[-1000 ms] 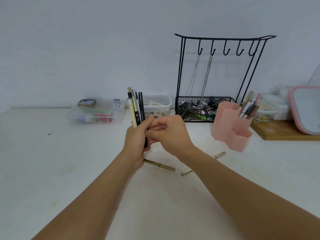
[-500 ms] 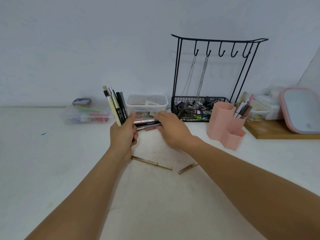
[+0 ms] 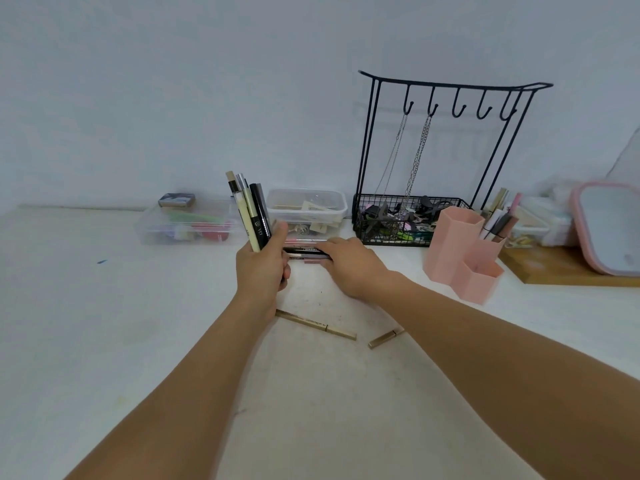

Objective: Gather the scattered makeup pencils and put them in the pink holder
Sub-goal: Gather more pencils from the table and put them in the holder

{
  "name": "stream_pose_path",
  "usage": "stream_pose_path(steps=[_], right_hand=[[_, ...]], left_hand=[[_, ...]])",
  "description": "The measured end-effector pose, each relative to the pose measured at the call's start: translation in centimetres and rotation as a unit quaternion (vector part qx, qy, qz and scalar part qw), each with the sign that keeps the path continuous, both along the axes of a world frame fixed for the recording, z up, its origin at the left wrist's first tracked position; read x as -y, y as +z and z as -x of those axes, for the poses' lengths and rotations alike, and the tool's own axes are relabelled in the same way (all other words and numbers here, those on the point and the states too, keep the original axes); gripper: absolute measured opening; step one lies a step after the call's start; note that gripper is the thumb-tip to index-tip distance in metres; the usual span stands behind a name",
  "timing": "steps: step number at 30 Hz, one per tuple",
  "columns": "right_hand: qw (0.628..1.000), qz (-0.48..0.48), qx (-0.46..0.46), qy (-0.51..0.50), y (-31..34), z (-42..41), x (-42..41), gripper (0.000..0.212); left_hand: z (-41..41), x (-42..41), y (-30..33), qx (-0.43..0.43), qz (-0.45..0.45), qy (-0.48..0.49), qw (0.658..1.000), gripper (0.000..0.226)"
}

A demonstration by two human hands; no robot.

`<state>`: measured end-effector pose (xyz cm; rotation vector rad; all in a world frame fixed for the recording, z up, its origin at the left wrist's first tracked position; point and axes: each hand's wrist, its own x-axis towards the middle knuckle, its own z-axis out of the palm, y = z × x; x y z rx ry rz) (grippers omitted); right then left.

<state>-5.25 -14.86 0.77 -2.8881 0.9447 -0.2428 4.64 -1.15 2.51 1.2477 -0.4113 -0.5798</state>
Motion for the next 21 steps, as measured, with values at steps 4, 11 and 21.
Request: stream_pose_path(steps=[4,11,21], right_hand=[[1.0,0.006,0.018,0.017,-0.1,2.1,-0.8,0.031],[0.999,-0.021,0.045,0.018,1.1,5.2,-2.4,0.026],[0.995,0.051,0.069,0.057,1.9,5.1,-2.4,0.015]], left_hand=[[0.0,-0.1,0.1,0.0,-0.007,-0.001,1.0,0.038],[0.9,0.0,0.2,0.016,-0.014,-0.021,1.0,0.029],[0.8,0.0,0.0,0.03,-0.016,-0.014,0.999,0.026]])
